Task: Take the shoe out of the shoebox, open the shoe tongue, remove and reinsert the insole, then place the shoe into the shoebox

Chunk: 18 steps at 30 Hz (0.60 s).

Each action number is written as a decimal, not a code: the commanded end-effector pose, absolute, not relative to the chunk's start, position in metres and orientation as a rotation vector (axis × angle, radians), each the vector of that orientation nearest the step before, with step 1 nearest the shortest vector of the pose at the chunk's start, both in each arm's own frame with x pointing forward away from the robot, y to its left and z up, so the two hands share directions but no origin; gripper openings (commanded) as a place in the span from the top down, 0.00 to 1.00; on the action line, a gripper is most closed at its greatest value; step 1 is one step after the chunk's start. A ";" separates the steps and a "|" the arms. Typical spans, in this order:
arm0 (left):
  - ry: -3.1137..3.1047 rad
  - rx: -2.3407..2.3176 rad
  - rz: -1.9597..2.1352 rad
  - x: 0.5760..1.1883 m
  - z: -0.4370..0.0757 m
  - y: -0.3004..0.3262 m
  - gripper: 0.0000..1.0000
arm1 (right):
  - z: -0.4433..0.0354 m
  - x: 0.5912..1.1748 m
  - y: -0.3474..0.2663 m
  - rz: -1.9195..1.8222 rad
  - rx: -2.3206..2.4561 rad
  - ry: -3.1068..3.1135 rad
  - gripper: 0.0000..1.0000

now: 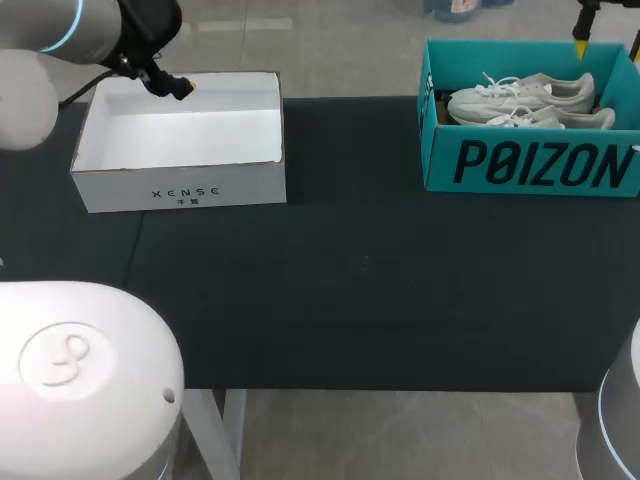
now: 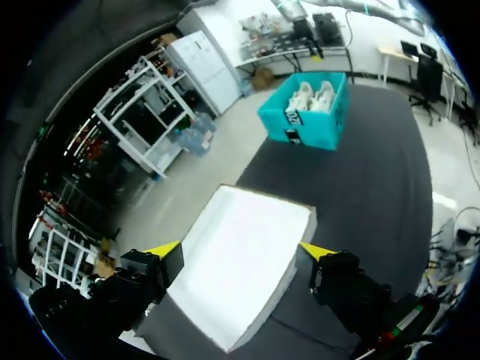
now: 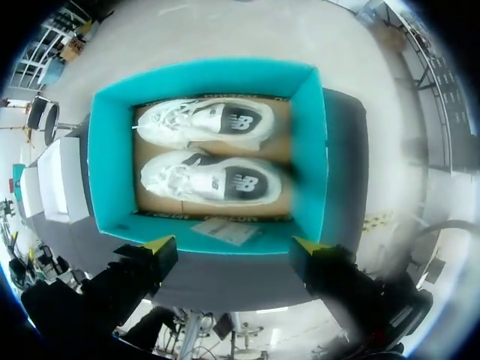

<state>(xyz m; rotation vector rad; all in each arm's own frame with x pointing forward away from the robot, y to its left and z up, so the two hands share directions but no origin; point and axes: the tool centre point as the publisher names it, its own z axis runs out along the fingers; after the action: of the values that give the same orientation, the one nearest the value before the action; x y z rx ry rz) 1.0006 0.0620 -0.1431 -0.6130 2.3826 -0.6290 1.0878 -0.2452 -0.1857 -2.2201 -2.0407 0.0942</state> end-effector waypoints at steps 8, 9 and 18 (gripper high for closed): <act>2.050 -2.283 -0.021 1.018 -0.199 0.061 0.00 | -0.184 1.067 -0.244 0.137 -2.258 -2.019 0.00; 2.031 -2.315 -0.005 1.018 -0.203 0.062 0.00 | -0.184 1.064 -0.244 0.139 -2.259 -2.016 0.00; 2.008 -2.542 0.087 1.023 -0.227 0.062 0.00 | -0.185 1.052 -0.242 0.139 -2.241 -1.983 0.00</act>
<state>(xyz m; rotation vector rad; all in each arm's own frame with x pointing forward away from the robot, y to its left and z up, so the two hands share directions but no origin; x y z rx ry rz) 1.0149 0.0672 -0.2262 -1.4362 2.3080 -0.4272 1.0574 -0.2421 -0.1854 -2.2360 -1.9811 0.1507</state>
